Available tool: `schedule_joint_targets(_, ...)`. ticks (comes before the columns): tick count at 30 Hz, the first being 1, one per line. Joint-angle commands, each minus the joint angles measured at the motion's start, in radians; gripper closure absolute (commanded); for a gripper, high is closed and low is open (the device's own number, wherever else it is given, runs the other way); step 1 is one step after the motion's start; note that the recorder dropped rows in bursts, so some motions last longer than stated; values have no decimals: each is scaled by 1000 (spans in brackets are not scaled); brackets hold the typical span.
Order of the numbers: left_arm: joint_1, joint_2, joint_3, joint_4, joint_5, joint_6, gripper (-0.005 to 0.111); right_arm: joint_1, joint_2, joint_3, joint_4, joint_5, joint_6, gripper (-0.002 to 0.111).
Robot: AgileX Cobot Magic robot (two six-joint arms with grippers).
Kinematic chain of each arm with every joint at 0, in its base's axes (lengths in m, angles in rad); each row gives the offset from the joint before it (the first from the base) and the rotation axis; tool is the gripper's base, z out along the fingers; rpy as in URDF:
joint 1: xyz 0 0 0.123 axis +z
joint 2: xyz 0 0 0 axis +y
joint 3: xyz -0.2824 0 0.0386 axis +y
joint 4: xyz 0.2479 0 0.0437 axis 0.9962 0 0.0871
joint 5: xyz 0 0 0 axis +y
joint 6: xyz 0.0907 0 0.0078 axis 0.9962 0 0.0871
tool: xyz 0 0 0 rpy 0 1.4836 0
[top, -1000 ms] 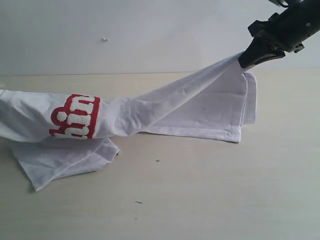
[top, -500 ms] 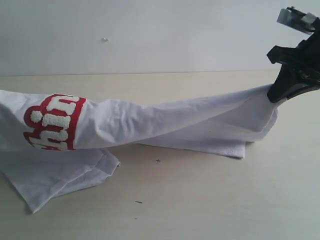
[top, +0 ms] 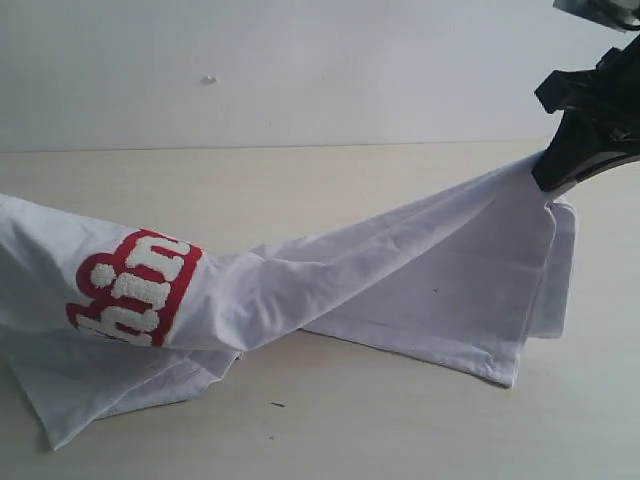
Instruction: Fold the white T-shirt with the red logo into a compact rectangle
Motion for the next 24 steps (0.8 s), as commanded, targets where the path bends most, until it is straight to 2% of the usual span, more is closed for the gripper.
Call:
schedule_joint_targets(1, -2, 146, -44, 56, -5, 4, 107, 3, 185, -83, -92, -9, 39, 108)
schedule_joint_targets(3, -2, 223, -66, 58, -41, 41, 107, 3, 273, -143, -121, -9, 46, 108)
schedule_joint_targets(6, -2, 319, -87, 61, -273, 82, 107, 3, 379, -244, -150, -94, 6, 108)
schedule_joint_targets(13, -2, 444, -87, 61, -873, 124, 107, 3, 501, -330, -98, -609, -182, 108)
schedule_joint_targets(16, -2, 505, -87, 61, -1033, 128, 107, 3, 548, -330, -94, -746, -187, 108)
schedule_joint_targets(20, -2, 590, -87, 61, -1156, 196, 107, 3, 611, -330, -98, -832, -236, 108)
schedule_joint_targets(24, -2, 632, -87, 61, -1215, 251, 107, 3, 628, -330, -98, -902, -248, 108)
